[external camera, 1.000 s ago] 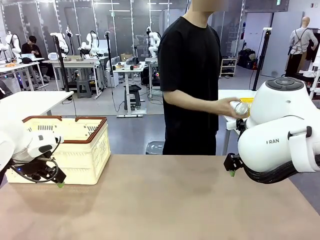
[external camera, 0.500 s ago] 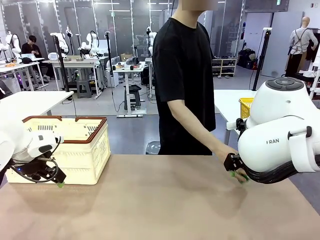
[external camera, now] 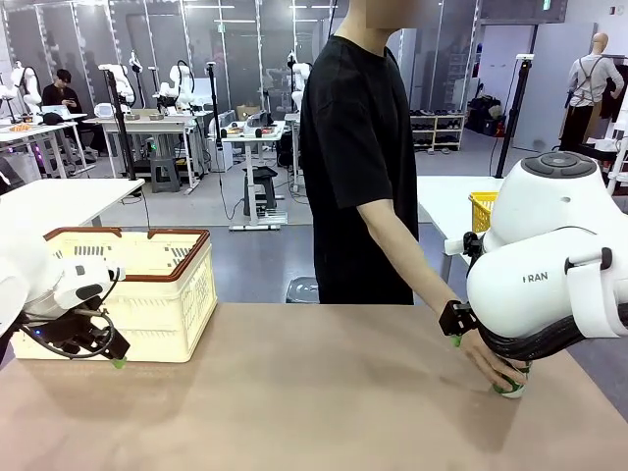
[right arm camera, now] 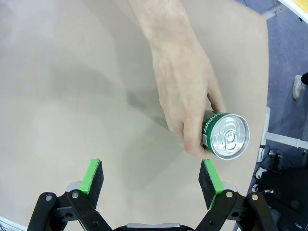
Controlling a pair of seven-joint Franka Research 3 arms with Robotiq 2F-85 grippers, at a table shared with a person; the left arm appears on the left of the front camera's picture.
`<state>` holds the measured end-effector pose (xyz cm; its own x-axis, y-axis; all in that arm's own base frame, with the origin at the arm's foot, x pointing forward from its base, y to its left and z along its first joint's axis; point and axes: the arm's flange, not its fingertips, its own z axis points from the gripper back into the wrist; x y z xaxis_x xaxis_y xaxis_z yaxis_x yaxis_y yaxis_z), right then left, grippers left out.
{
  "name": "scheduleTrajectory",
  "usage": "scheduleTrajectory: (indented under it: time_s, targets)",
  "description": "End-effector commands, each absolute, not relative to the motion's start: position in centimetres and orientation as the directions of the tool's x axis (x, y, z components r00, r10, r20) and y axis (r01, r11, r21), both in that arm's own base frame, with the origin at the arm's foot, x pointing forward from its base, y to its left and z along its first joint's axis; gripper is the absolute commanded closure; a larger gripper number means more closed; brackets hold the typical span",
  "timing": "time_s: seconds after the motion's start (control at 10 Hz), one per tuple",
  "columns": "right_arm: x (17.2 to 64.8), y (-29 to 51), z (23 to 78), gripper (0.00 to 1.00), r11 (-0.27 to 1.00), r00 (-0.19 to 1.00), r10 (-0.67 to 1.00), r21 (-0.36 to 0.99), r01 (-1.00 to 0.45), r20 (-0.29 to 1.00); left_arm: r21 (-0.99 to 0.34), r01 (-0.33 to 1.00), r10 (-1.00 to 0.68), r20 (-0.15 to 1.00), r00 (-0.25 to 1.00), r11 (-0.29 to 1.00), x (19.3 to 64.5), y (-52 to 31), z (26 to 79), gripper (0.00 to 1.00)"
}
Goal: Place the drinks into the Shopping basket.
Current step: Pick up one drink and place it into the Shopping basket.
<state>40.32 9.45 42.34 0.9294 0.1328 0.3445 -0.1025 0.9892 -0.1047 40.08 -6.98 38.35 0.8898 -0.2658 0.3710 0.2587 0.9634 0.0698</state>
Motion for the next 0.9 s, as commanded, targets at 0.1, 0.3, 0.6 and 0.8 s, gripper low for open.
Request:
scheduleTrajectory:
  time_s: [0.1, 0.3, 0.6, 0.8]
  targets:
    - [40.4, 9.3, 42.2, 0.0, 0.989, 0.93, 0.134, -0.104, -0.104, 0.343, 0.069, 0.257, -0.264, 0.37, 0.891, 0.964, 40.1, -6.9, 38.3, 0.0]
    - [40.4, 9.3, 42.2, 0.0, 0.989, 0.93, 0.134, -0.104, -0.104, 0.343, 0.069, 0.257, -0.264, 0.37, 0.891, 0.964, 40.1, -6.9, 38.3, 0.0]
    - [40.1, 9.3, 42.7, 0.0, 0.985, 0.936, 0.147, -0.131, -0.11, 0.319, 0.069, 0.257, -0.264, 0.37, 0.891, 0.964, 40.1, -6.9, 38.3, 0.0]
    - [40.4, 7.9, 43.5, 0.0, 0.979, 0.937, 0.159, -0.175, -0.108, 0.312, 0.069, 0.257, -0.264, 0.37, 0.891, 0.964, 40.1, -6.9, 38.3, 0.0]
